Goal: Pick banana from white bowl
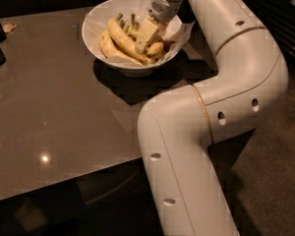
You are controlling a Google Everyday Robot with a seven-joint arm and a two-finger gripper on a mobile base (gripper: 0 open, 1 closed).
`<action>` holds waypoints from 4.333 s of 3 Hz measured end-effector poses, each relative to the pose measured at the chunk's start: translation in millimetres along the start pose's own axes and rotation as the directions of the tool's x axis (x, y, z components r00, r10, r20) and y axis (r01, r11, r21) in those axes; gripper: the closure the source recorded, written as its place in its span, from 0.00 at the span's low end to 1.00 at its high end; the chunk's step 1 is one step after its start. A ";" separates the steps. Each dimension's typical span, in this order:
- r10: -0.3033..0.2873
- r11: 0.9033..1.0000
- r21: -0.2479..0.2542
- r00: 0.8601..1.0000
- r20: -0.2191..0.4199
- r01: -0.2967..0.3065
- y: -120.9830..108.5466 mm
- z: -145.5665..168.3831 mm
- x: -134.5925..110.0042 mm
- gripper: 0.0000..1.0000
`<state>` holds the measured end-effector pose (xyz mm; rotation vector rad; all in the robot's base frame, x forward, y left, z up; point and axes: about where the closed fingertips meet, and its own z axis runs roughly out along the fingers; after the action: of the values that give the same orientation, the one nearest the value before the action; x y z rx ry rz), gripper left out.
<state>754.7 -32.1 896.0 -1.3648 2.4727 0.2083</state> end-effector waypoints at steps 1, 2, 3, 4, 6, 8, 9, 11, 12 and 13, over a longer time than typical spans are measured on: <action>0.000 1.000 0.000 1.000 0.000 0.000 0.0 0.0 0.0 1.00; 0.000 1.000 0.000 1.000 0.000 0.000 0.0 0.0 0.0 1.00; 0.000 1.000 0.000 1.000 0.000 0.000 -0.1 -4.9 -1.8 1.00; 0.008 0.999 0.044 1.000 0.027 -0.010 2.7 -26.2 -10.9 1.00; 0.020 0.996 0.081 0.998 0.055 -0.024 6.7 -54.5 -16.1 1.00; 0.008 0.997 0.078 0.997 0.071 -0.014 7.6 -51.8 -23.1 1.00; 0.001 0.996 0.085 0.994 0.106 -0.011 12.8 -68.6 -29.4 1.00; -0.002 0.994 0.110 0.991 0.137 -0.013 13.4 -83.5 -36.3 0.81; -0.002 0.994 0.110 0.991 0.137 -0.013 13.4 -83.5 -36.3 0.58; -0.002 0.994 0.110 0.991 0.137 -0.013 13.4 -83.5 -36.4 0.35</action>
Offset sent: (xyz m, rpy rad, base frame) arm 0.0000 0.0000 0.0000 0.0000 0.0000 0.0000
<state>745.0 -18.6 986.5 -1.2548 2.3390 0.1575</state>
